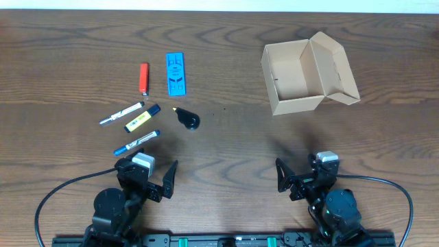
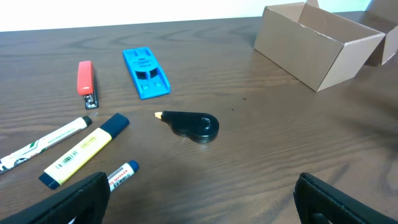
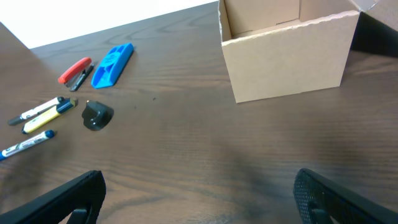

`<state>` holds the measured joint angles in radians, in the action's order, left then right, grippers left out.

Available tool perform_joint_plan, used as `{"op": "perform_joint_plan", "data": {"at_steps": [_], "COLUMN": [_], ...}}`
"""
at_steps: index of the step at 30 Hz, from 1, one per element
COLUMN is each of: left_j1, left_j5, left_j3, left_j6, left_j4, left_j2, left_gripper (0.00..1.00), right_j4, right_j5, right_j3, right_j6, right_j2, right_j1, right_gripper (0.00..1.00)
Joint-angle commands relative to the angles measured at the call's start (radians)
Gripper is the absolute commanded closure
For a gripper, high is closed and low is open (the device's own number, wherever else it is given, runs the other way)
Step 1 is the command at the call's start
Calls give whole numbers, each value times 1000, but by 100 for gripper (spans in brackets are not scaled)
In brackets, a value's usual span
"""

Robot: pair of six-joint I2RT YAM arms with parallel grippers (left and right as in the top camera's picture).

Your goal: Pack container

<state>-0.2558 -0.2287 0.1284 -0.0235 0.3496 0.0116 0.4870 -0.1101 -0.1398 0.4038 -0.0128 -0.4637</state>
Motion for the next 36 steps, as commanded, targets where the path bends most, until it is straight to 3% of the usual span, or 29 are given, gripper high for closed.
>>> {"op": "perform_joint_plan", "data": {"at_steps": [1, 9, 14, 16, 27, 36], "left_j1": [7, 7, 7, 7, 7, 7], "left_j5": [0, 0, 0, 0, 0, 0], "left_j3": [-22, -22, -22, -22, -22, -22], "left_j6": [-7, -6, -7, -6, -7, -7], "left_j4": [3, 3, 3, 3, 3, 3], "left_j2": [-7, -7, -7, -7, -7, -7], "left_gripper": [5, 5, 5, 5, 5, 5], "right_j4": [-2, -8, -16, -16, -42, 50], "right_j5": [-18, -61, 131, 137, 61, 54], "right_j3": [4, 4, 4, 4, -23, -373], "right_j6": [-18, -2, 309, 350, 272, 140], "right_j2": [7, 6, 6, 6, -64, -555], "right_j1": [-11, -11, -11, -11, 48, 211], "right_gripper": [1, 1, 1, 1, 1, 1]}}
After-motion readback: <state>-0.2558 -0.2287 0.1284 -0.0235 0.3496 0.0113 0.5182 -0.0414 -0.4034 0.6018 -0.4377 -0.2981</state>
